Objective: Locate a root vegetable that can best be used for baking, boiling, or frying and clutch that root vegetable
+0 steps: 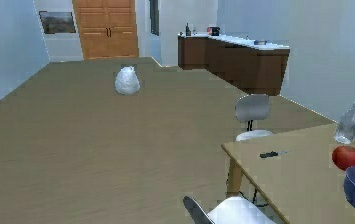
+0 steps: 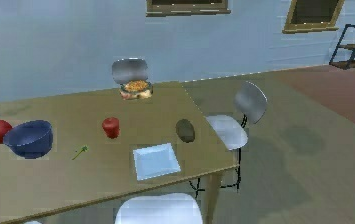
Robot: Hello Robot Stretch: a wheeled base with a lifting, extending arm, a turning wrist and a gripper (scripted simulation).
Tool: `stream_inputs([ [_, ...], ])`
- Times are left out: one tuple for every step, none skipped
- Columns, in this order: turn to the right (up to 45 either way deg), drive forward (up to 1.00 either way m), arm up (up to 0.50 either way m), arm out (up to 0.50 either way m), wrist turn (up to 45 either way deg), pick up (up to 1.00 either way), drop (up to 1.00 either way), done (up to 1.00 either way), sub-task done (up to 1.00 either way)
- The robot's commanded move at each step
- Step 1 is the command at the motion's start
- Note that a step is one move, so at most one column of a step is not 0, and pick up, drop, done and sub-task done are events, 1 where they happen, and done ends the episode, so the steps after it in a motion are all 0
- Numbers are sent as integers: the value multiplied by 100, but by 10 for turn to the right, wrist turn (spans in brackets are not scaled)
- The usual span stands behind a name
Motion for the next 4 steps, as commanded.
stream_inputs([
  [0, 0, 38, 0, 0, 0, 0, 0, 0],
  [0, 0, 0, 48, 0, 0, 0, 0, 0],
  [0, 0, 0, 0, 450, 0, 0, 0, 0],
  [0, 0, 0, 0, 450, 0, 0, 0, 0],
])
